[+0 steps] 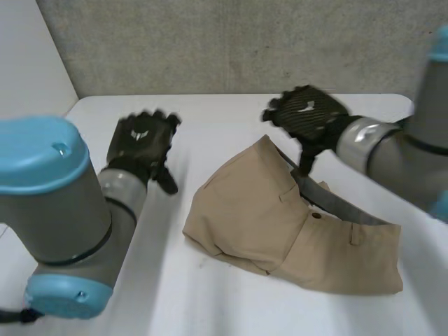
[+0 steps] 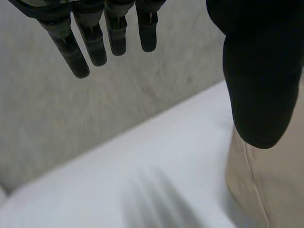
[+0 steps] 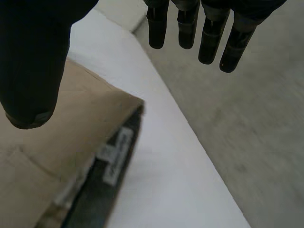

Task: Fold the laundry.

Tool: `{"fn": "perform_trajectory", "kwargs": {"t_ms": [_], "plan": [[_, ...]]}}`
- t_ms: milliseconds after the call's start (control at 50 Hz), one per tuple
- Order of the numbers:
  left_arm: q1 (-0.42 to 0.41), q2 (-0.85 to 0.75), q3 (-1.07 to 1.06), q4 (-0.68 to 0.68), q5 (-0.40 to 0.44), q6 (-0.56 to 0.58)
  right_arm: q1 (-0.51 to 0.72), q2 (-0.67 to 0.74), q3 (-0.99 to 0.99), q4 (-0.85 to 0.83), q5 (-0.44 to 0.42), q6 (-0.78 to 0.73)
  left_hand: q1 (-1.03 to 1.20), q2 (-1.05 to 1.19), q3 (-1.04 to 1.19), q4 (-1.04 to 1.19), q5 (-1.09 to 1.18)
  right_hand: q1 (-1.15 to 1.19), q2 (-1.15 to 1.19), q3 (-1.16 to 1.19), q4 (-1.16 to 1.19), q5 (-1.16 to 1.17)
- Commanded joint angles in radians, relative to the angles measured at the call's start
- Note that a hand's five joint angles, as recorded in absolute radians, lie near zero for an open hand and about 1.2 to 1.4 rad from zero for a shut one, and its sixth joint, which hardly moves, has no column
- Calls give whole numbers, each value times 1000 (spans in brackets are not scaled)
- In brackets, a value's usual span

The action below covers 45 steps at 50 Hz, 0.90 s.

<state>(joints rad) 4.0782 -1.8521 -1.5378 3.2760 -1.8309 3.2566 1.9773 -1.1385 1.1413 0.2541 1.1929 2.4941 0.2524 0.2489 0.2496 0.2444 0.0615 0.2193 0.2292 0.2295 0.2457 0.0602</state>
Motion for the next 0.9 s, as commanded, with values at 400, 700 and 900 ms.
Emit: {"fn": "perform_trajectory", "kwargs": {"t_ms": [400, 700, 900], "plan": [[82, -119, -124, 13, 174, -170, 149, 504, -710, 229, 175, -26, -15, -12, -13, -7, 1, 1177, 1167, 1167, 1151, 1161], [51, -282, 40, 73, 282, -172, 136, 74, -310, 212, 132, 23, -1, 3, 2, 7, 16, 1177, 1167, 1167, 1151, 1161], [33, -409, 183, 48, 234, -161, 107, -102, -108, 120, 139, 22, 1141, 1145, 1144, 1149, 1157, 1177, 1167, 1167, 1151, 1161]]}}
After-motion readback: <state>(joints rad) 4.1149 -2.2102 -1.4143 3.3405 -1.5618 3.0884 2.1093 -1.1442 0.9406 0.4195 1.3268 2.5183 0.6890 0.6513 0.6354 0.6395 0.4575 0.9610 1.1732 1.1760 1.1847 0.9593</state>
